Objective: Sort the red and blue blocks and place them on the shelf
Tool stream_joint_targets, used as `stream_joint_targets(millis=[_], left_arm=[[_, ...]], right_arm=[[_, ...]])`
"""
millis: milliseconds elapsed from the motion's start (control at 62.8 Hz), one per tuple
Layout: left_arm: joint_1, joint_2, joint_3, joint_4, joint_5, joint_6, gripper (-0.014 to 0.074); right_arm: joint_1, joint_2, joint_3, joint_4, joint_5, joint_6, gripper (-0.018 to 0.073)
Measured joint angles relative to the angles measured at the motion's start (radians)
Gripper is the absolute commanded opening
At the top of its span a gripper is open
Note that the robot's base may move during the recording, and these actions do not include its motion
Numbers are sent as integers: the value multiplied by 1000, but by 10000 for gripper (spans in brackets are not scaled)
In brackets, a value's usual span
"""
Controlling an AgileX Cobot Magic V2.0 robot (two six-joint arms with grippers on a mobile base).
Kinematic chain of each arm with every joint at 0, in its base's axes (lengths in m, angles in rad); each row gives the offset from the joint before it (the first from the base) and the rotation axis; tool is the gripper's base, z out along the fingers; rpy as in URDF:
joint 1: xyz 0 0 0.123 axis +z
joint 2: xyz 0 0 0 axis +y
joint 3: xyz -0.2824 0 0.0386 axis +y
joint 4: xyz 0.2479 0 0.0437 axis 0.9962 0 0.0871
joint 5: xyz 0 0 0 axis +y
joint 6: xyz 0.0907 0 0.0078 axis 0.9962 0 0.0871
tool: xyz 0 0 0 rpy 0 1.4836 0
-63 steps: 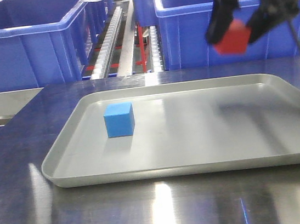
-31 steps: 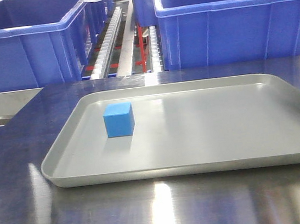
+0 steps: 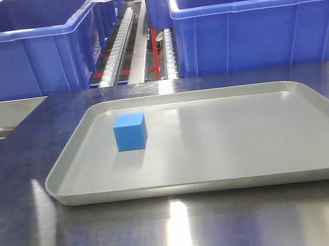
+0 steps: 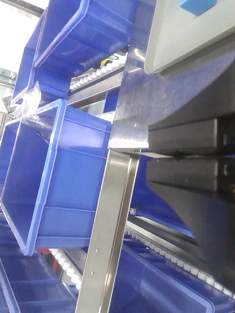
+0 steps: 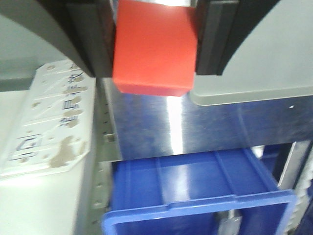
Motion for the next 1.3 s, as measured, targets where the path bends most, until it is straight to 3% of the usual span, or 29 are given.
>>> stream_joint_targets(millis=[239,1305], left_arm=[[0,0,0,0,0,0,124],[0,0,0,0,0,0,124]], right_arm=[[-25,-134,89,-4,28,0,56],[-25,-138,96,-4,58,0,56]])
